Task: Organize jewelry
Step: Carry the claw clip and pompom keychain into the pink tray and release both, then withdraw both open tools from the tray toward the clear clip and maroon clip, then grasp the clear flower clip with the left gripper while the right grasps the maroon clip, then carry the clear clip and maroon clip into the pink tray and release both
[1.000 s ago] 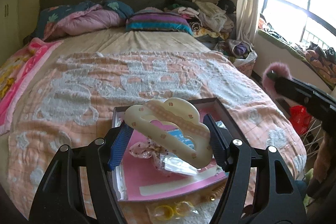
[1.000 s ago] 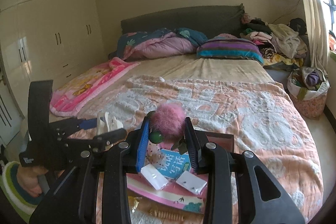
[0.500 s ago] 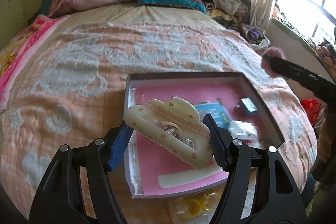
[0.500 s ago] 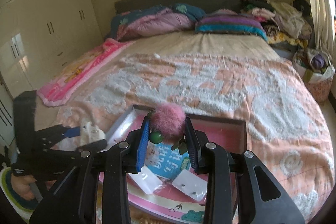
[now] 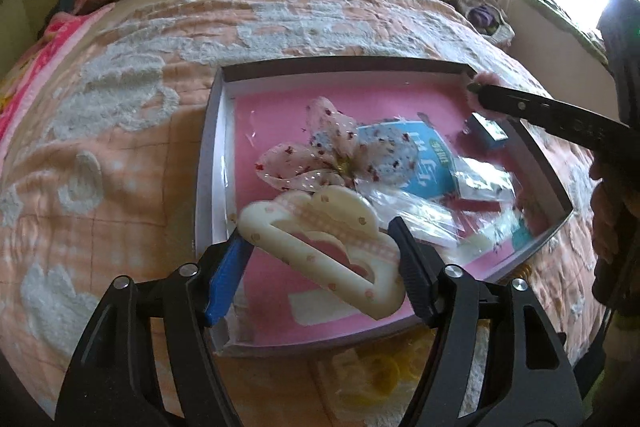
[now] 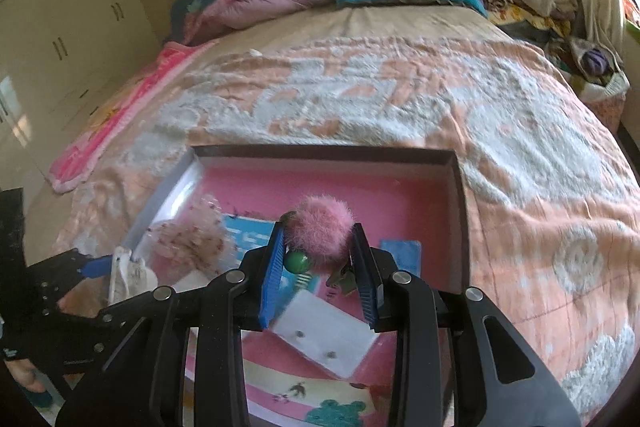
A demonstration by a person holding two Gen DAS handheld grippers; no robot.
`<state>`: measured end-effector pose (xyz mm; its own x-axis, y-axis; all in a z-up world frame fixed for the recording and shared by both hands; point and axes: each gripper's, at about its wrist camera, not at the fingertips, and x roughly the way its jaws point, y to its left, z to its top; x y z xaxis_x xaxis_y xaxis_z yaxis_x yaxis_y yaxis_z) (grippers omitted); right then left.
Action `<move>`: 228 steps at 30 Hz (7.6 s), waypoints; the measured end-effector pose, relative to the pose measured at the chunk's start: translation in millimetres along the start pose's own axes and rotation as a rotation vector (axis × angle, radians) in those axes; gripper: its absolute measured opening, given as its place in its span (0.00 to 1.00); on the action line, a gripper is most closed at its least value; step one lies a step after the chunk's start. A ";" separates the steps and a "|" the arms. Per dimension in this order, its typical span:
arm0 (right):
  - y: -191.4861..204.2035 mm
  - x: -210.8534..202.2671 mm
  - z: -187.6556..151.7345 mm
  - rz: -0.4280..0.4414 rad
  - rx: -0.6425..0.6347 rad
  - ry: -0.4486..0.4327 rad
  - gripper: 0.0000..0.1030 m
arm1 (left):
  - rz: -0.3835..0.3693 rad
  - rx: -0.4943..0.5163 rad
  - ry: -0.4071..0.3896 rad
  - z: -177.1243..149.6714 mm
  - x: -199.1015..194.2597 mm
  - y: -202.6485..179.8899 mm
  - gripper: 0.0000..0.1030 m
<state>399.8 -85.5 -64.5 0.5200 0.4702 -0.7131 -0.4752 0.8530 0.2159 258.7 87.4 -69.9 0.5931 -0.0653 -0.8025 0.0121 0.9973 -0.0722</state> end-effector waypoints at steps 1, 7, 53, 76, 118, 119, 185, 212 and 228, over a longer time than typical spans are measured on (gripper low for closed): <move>-3.2 1.1 -1.5 -0.003 0.008 0.005 0.31 | 0.005 0.007 -0.005 0.1 -1.1 -1.2 0.67; -7.6 5.3 -9.5 -0.006 0.025 0.023 0.33 | 0.020 0.019 -0.031 2.3 -9.8 0.8 0.72; 22.4 -166.2 -55.0 0.054 0.091 -0.208 0.81 | 0.028 -0.053 -0.270 2.4 -114.1 -4.6 0.90; 22.7 -239.1 -88.8 0.047 0.074 -0.260 0.87 | 0.023 -0.077 -0.324 -39.6 -164.4 -38.8 0.91; 56.1 -283.2 -165.5 0.039 -0.071 -0.250 0.93 | 0.117 -0.078 -0.203 -122.6 -187.2 -60.0 0.91; 58.6 -282.8 -167.4 0.040 -0.080 -0.247 0.93 | 0.114 -0.077 -0.202 -125.0 -187.2 -60.9 0.91; 49.8 -139.1 -210.8 0.110 0.052 0.131 0.93 | 0.208 -0.247 -0.030 -155.9 -73.5 6.2 0.91; 32.2 -90.9 -204.0 0.078 0.098 0.183 0.68 | 0.155 -0.085 -0.023 -122.1 -37.4 -14.6 0.18; 59.1 -120.8 -175.9 0.153 -0.033 0.024 0.08 | 0.128 -0.118 -0.054 -125.8 -55.9 -6.1 0.18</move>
<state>184.0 -131.7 -83.0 0.4228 0.5886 -0.6891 -0.5709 0.7635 0.3019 124.2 80.7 -99.1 0.6257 0.0673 -0.7771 -0.1594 0.9863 -0.0429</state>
